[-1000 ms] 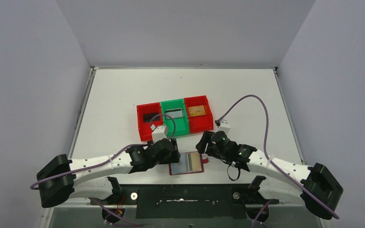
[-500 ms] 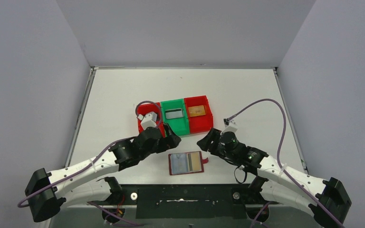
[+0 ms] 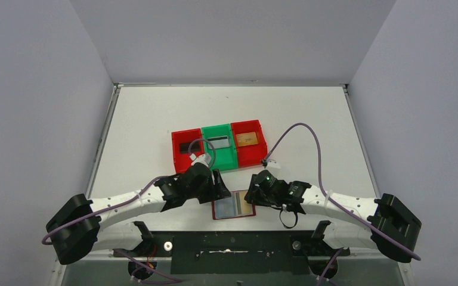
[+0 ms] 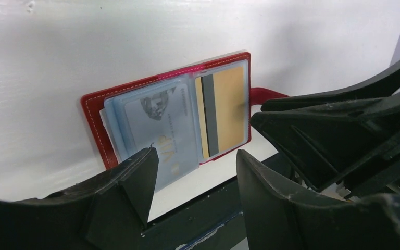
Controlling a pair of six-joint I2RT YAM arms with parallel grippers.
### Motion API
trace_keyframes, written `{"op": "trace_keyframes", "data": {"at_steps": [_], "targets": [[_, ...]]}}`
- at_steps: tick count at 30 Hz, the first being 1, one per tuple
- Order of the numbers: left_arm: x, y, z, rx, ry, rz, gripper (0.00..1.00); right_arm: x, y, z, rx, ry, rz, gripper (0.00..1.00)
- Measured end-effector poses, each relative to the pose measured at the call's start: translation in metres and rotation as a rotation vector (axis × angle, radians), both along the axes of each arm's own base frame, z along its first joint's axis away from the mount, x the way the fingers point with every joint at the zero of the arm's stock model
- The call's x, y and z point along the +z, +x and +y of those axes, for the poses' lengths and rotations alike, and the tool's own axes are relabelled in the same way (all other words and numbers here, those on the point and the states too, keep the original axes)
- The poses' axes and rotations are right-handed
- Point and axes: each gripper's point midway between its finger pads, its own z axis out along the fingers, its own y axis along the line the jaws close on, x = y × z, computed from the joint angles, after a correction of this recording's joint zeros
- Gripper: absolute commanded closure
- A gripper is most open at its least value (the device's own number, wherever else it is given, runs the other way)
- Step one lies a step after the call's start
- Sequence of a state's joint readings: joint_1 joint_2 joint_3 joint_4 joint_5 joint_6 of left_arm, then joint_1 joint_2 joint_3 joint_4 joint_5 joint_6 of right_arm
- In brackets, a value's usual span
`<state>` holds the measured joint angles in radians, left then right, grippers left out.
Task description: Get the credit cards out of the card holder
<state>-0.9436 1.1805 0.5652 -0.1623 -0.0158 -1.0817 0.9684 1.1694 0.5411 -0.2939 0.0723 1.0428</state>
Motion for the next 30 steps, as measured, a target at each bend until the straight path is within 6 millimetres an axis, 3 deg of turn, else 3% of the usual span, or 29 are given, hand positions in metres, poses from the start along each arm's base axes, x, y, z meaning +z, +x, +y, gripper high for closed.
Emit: {"op": "trace_keyframes", "data": {"at_steps": [4, 10, 17, 30], "targets": [[-0.009, -0.004, -0.006, -0.030, 0.018, 0.034, 0.48, -0.004, -0.003, -0.005, -0.003, -0.028, 0.004, 0.70], [-0.007, -0.002, -0.021, -0.066, 0.001, 0.037, 0.53, -0.010, -0.004, -0.006, -0.003, -0.028, 0.007, 0.74], [-0.006, 0.002, -0.042, -0.103, -0.002, 0.040, 0.55, -0.028, -0.007, -0.011, 0.000, -0.063, 0.049, 0.87], [-0.043, -0.004, -0.045, -0.099, 0.059, 0.113, 0.55, -0.031, -0.002, -0.004, -0.039, 0.010, 0.044, 0.91]]}}
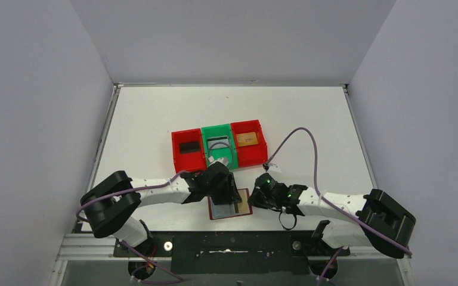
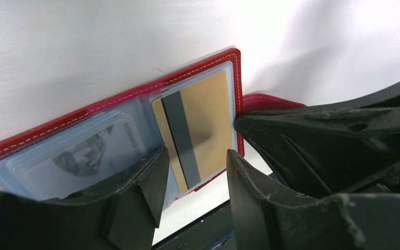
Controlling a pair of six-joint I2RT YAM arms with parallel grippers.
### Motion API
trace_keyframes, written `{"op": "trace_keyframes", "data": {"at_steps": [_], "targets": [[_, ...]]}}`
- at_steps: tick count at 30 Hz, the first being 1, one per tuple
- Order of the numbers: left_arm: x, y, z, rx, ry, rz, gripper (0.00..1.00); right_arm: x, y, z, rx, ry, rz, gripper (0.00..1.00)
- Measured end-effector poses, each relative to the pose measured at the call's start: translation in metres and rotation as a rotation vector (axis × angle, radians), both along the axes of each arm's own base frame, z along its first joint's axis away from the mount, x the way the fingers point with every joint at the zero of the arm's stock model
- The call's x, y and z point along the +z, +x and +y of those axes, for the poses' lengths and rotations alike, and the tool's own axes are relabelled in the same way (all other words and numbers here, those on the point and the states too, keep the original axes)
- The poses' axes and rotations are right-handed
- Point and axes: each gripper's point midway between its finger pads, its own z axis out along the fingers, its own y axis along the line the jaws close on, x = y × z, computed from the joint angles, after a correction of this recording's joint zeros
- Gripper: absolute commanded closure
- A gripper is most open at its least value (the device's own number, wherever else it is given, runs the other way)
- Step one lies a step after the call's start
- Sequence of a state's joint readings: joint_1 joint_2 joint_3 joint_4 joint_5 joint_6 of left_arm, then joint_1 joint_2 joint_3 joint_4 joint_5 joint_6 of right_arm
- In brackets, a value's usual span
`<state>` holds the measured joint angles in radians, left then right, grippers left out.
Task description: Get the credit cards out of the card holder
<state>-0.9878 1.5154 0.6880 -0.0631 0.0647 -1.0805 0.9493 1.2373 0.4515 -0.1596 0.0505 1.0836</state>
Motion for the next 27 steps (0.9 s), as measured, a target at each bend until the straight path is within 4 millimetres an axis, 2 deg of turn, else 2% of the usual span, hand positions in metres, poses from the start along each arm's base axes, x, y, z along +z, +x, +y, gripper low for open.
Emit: {"op": "trace_keyframes", "data": {"at_steps": [10, 13, 16, 27], "targets": [[-0.0070, 0.0024, -0.0018, 0.027, 0.039, 0.008, 0.56, -0.0025, 0.0005, 0.0015, -0.023, 0.034, 0.006, 0.92], [-0.0074, 0.0022, -0.0032, 0.037, 0.058, 0.012, 0.50, -0.0042, 0.0000, 0.0011, -0.021, 0.029, 0.010, 0.97], [-0.0063, 0.0029, -0.0042, 0.049, 0.064, 0.004, 0.49, -0.0042, 0.0002, 0.0017, -0.020, 0.028, 0.012, 0.98], [-0.0050, 0.0041, 0.0053, 0.081, 0.100, -0.010, 0.48, -0.0010, 0.0048, 0.0105, -0.019, 0.059, 0.000, 1.00]]}}
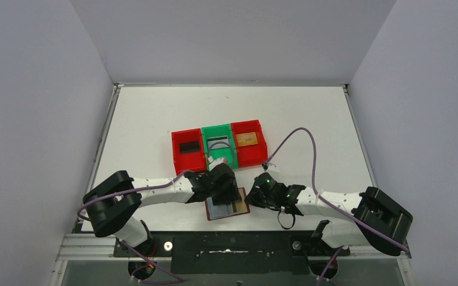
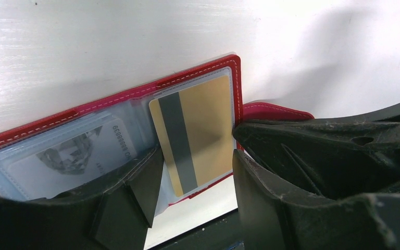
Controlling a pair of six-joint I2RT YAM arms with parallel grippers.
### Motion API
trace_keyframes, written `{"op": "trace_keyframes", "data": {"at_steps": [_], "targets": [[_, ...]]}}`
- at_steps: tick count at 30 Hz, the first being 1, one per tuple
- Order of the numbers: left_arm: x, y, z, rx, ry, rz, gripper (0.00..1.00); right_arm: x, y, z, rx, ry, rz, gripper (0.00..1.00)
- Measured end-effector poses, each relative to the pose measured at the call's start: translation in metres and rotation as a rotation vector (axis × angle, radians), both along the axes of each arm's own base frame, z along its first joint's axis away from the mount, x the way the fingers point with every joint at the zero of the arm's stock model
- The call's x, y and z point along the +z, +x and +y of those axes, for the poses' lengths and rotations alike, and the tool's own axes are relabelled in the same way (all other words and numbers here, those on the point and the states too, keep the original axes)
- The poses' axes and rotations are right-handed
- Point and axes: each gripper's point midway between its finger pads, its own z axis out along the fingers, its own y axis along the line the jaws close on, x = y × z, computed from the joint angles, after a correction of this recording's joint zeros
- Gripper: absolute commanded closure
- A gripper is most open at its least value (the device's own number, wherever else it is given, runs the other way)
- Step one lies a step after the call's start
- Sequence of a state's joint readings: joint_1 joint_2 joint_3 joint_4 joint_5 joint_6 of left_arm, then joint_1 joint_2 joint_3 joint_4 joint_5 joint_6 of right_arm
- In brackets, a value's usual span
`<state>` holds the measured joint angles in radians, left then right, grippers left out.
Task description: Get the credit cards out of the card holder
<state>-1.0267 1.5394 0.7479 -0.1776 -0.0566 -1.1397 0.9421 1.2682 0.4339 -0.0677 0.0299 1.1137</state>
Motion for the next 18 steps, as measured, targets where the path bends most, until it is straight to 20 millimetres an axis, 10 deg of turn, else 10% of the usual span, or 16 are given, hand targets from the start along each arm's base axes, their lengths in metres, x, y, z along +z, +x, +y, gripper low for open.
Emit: {"op": "trace_keyframes", "data": {"at_steps": [18], "targets": [[0.008, -0.002, 0.015, -0.010, 0.049, -0.015, 0.47, -0.003, 0.000, 0.001, -0.023, 0.002, 0.021, 1.00]]}}
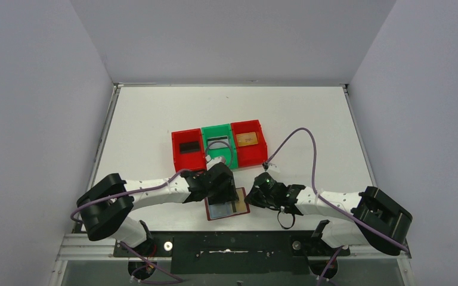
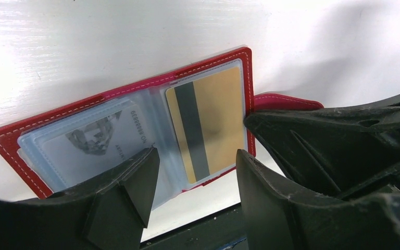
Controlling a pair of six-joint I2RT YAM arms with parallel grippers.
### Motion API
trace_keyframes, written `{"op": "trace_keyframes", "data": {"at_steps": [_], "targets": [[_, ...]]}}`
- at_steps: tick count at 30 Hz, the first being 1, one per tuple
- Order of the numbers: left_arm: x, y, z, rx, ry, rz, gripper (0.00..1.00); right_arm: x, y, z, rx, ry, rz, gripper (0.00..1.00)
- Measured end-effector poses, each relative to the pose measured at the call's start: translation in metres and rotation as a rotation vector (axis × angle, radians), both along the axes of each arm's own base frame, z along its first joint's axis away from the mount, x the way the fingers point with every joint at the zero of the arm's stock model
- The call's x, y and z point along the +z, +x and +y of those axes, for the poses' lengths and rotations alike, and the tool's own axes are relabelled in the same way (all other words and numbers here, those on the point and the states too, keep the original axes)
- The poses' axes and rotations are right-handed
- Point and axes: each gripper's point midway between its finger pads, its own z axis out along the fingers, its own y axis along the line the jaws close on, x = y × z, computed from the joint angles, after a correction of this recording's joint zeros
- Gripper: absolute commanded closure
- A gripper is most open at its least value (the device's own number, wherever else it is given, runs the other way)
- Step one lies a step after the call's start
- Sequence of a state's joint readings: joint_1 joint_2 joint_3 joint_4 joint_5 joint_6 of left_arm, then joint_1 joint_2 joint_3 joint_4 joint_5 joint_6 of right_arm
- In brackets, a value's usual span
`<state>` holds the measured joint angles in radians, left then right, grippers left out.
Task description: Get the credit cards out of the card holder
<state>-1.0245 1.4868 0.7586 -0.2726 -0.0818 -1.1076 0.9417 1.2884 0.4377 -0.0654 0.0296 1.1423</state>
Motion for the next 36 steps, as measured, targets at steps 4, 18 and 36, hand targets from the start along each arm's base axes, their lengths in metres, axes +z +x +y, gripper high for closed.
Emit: {"op": "trace_keyframes", "data": {"at_steps": [4, 18, 36], "targets": [[-0.005, -0.001, -0.001, -0.002, -0.005, 0.009, 0.58, 0.000, 0.000, 0.000, 0.000, 0.000, 0.001, 1.00], [-0.018, -0.001, -0.004, 0.039, -0.055, 0.028, 0.81, 0.000, 0.000, 0.000, -0.003, 0.004, 0.002, 1.00], [-0.017, -0.008, 0.017, 0.098, -0.146, -0.009, 1.00, 0.003, 0.004, 0.011, -0.013, 0.056, -0.004, 1.00]]}}
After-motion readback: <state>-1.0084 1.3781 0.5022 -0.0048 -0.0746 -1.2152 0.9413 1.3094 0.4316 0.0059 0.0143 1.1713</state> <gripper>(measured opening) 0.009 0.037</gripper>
